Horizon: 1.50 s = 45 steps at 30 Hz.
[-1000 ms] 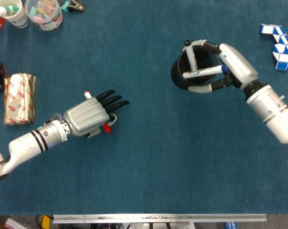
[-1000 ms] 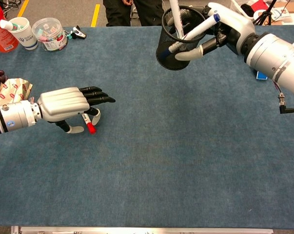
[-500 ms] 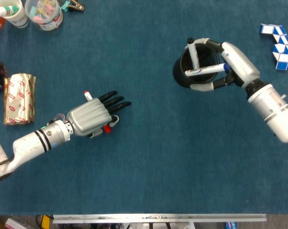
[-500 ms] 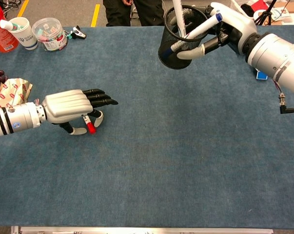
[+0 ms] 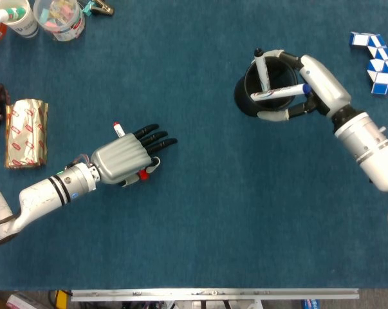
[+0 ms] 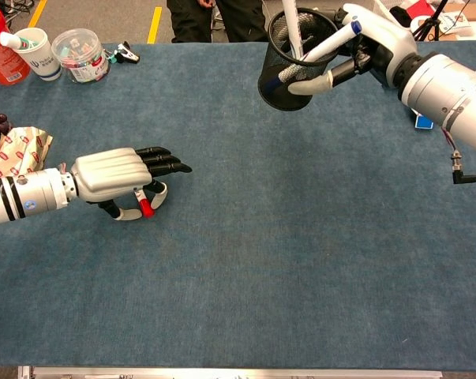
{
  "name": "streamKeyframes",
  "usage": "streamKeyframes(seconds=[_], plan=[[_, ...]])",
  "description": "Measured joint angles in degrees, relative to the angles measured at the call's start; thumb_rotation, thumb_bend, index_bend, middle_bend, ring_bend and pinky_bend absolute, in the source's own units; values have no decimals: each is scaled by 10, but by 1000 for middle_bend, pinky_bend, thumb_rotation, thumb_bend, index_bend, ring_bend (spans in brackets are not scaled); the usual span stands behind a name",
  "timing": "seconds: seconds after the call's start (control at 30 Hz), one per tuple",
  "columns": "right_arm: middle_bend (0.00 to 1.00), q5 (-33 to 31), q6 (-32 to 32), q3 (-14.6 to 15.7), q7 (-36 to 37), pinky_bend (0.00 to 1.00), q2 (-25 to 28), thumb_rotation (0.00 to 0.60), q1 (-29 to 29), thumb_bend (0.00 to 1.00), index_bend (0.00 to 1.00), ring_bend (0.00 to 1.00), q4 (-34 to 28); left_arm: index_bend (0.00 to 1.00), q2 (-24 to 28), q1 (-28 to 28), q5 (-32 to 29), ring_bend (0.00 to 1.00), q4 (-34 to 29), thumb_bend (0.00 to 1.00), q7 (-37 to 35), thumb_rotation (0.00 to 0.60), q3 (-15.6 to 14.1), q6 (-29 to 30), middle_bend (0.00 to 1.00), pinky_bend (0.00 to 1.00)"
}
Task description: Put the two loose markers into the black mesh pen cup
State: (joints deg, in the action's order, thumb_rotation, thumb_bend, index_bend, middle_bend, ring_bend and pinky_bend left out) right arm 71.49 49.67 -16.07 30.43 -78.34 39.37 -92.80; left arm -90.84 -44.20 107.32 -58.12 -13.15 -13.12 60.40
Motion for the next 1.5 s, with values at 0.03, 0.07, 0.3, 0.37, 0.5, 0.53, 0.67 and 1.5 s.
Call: streamKeyframes(seconds=[0.03,0.07,0.3,0.37,0.5,0.53,0.67,1.5], plan=[[421,0,0,0,0,255,0,600,0,262,422,312,0,496,-1,0,0,0,1,298,-1,600,-1,0,37,0],[421,0,0,0,0,255,0,600,0,262,422,312,0,501,-1,-1,0,0,1,298,-1,600,-1,0,37,0],[421,-3,1,-1,-1,255,0,600,0,262,421,312,1,527,-6,-2,-4,0,6,298,-6,600,-3,1,41,0],[422,-3,1,0,-2,255,0,600,-1,262,422,312,2,533,-7,-2,-5,0,7,298,-8,600,-4,1,43,0],[422,-4,3,0,-2,255,0,600,-2,262,422,312,1,545,-7,-1,-12,0,4,298,-19,600,-3,1,59,0],[422,-4,2,0,-2,255,0,600,-2,262,422,312,1,548,-6,0,-17,0,-1,298,-27,600,-1,0,64,0],[421,-4,1,0,0,255,-4,600,-1,262,422,312,3,556,5,1,-37,0,-25,299,-48,600,8,-1,70,0],[421,43,-10,32,11,255,-42,600,9,262,422,312,20,565,210,-5,-168,0,-291,299,-122,600,105,-14,80,0]])
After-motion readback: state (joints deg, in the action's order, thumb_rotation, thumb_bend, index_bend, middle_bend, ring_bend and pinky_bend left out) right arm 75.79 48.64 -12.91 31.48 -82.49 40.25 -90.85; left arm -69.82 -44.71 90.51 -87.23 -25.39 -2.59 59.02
